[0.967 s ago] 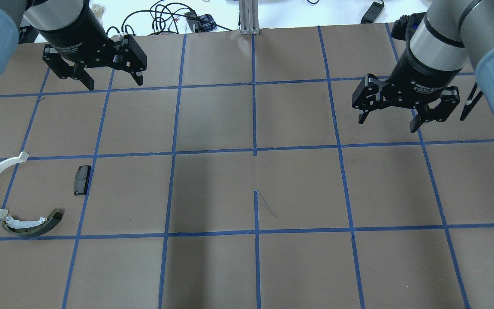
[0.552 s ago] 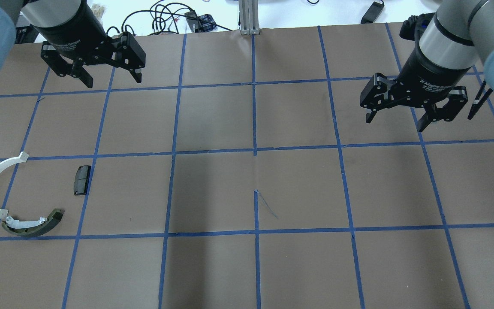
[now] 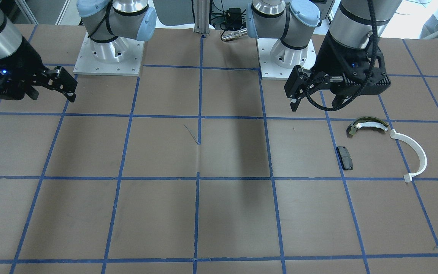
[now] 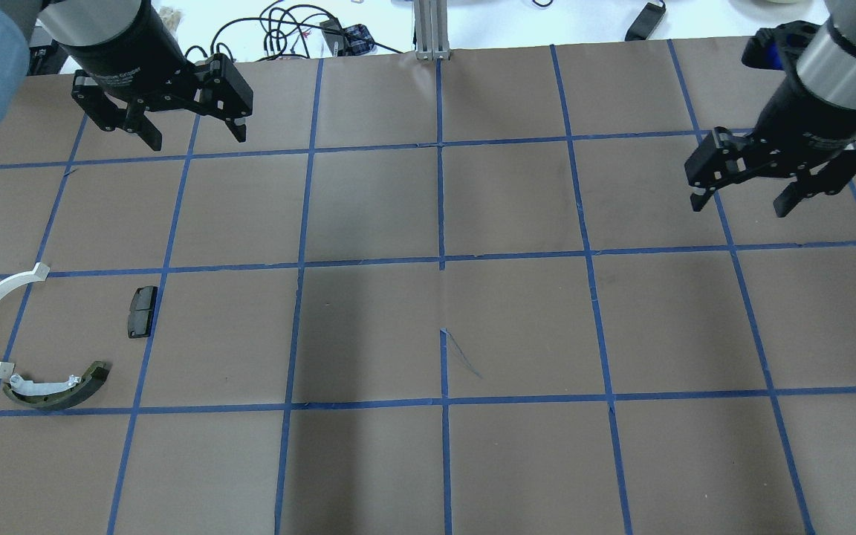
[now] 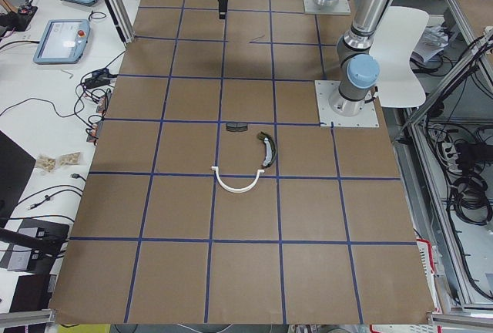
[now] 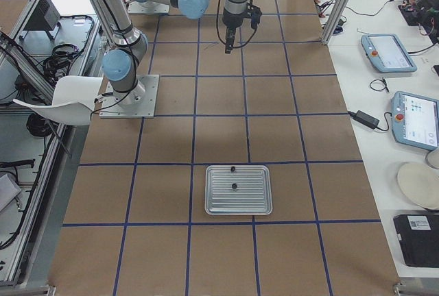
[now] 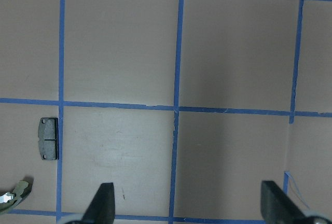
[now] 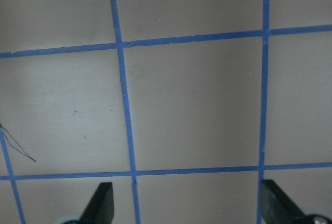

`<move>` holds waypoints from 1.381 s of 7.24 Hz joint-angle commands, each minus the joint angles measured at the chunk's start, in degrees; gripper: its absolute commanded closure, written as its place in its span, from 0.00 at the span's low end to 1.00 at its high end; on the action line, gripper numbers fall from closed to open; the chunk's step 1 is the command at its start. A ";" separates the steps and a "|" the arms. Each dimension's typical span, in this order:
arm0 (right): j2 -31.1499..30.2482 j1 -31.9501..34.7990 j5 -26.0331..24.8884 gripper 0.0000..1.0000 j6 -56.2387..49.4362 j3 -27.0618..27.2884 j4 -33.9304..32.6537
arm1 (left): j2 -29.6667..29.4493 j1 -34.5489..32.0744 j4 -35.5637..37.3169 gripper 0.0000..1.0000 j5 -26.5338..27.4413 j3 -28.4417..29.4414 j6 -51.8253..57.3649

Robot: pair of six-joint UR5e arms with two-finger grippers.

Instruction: Place bearing gear from tray to pile

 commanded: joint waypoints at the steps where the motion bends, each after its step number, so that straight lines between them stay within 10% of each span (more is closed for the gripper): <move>1: 3.51 -8.62 -0.52 0.00 -17.22 0.21 -6.31 | -0.03 -0.02 0.18 0.00 0.07 0.06 0.00; 5: 11.77 -26.46 -1.24 0.00 -57.96 -0.49 -16.71 | -0.12 -0.02 0.18 0.00 -0.01 0.06 0.00; 10: 22.76 -32.74 -1.76 0.05 -92.91 -1.55 -30.80 | -0.03 -0.02 0.18 0.00 -0.01 0.15 0.00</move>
